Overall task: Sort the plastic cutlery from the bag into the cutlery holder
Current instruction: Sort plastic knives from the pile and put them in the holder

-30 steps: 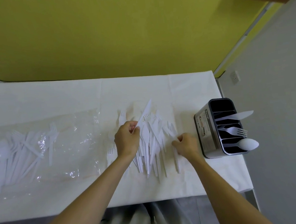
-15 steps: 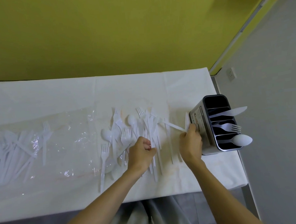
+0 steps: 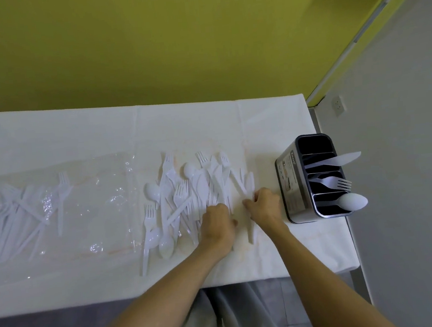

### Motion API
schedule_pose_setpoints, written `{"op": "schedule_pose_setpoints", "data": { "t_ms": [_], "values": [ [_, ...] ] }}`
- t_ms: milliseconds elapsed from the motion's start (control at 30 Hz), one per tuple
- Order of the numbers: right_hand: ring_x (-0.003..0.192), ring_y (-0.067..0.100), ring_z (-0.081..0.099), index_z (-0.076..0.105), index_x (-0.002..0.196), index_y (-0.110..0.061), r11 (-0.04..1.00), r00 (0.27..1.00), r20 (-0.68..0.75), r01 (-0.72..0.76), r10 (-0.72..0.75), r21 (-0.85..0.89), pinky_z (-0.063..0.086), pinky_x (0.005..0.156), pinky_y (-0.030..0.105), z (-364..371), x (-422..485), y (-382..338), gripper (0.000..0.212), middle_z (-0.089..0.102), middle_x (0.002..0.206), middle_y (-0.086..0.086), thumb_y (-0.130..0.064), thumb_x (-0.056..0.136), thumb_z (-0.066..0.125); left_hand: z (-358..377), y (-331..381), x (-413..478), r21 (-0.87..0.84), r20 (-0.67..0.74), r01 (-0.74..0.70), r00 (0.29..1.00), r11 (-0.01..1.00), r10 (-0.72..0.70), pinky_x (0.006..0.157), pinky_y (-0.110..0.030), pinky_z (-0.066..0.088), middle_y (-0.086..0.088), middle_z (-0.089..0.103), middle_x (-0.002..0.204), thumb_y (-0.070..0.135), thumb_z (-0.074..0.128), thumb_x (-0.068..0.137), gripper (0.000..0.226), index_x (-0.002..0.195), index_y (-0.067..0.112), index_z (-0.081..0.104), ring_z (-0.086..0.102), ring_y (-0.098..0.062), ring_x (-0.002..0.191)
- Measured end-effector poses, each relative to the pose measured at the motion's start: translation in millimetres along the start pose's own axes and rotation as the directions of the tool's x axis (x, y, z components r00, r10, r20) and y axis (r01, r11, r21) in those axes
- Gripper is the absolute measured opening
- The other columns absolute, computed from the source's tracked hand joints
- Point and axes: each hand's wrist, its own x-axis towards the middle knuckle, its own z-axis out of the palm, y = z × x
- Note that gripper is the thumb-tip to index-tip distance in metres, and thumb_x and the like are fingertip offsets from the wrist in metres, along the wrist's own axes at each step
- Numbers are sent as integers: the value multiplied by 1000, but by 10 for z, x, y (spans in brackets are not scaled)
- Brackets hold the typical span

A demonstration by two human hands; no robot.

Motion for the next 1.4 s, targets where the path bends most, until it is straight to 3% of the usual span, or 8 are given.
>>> {"op": "schedule_pose_setpoints", "data": {
  "t_ms": [100, 333, 567, 767, 900, 1067, 1200, 1400],
  "values": [
    [61, 24, 57, 51, 77, -4, 999, 1000, 20, 7, -6, -51, 45, 50, 26, -97, 10, 9, 18, 57, 71, 10, -15, 88, 58, 8, 42, 26, 31, -2, 3, 1000, 1000, -3, 42, -24, 25, -6, 51, 72, 7, 56, 89, 37, 59, 14, 36, 51, -21, 66],
    [66, 22, 66, 57, 92, 2, 979, 991, 124, -80, 57, 188, 61, 61, 38, -298, -13, -2, 11, 65, 92, 16, -7, 89, 62, -75, -16, 62, -121, 98, 69, 993, 990, -58, 46, -25, 36, -5, 49, 58, 11, 59, 80, 33, 54, 10, 40, 56, -25, 61],
    [72, 20, 61, 35, 112, -12, 967, 963, 263, -122, 60, 225, 59, 61, 28, -468, -99, -162, 53, 49, 95, 4, -1, 79, 76, -500, -281, 17, -288, 315, 80, 949, 954, 15, 52, -16, 46, 2, 66, 64, 21, 61, 85, 18, 71, 10, 58, 72, -11, 65],
    [68, 20, 68, 41, 120, -12, 979, 990, 121, 54, -79, 198, 54, 52, 23, -357, -73, -319, 50, 61, 102, 12, -11, 83, 75, -693, -461, 175, -390, 133, 54, 991, 919, -1, 71, -28, 57, -10, 74, 83, 14, 60, 85, 11, 81, 4, 65, 71, -12, 67],
    [78, 26, 66, 54, 107, -5, 986, 988, 45, 153, -150, -72, 55, 63, 34, -207, 123, -518, 24, 63, 95, 10, -16, 90, 65, -645, -435, 284, -386, 91, 60, 995, 920, -27, 79, -36, 59, -15, 72, 87, 13, 62, 87, 21, 98, -4, 66, 72, -18, 74],
    [87, 29, 63, 56, 98, -3, 966, 994, 43, 108, -100, -236, 56, 73, 36, -128, 230, -557, 11, 62, 95, 16, -12, 93, 60, -562, -358, 338, -296, 8, 44, 999, 954, -44, 73, -43, 56, -17, 69, 79, 17, 60, 89, 18, 77, 3, 61, 71, -33, 78],
    [68, 21, 68, 49, 76, -8, 978, 991, 126, 67, -42, -198, 57, 65, 30, -148, 246, -448, 22, 68, 85, 14, -15, 92, 61, -469, -287, 389, -230, 11, 33, 999, 973, -32, 60, -36, 48, -14, 62, 71, 20, 65, 87, 24, 71, 4, 55, 69, -36, 76],
    [52, 11, 63, 63, 100, 2, 982, 987, 160, -65, 36, 179, 45, 45, 16, -221, 166, -306, 18, 69, 90, 13, -12, 89, 65, -406, -220, 432, -120, -58, 57, 996, 991, -64, 49, -28, 30, -2, 43, 60, 32, 74, 81, 48, 60, 14, 35, 47, -23, 61]
  ]
}}
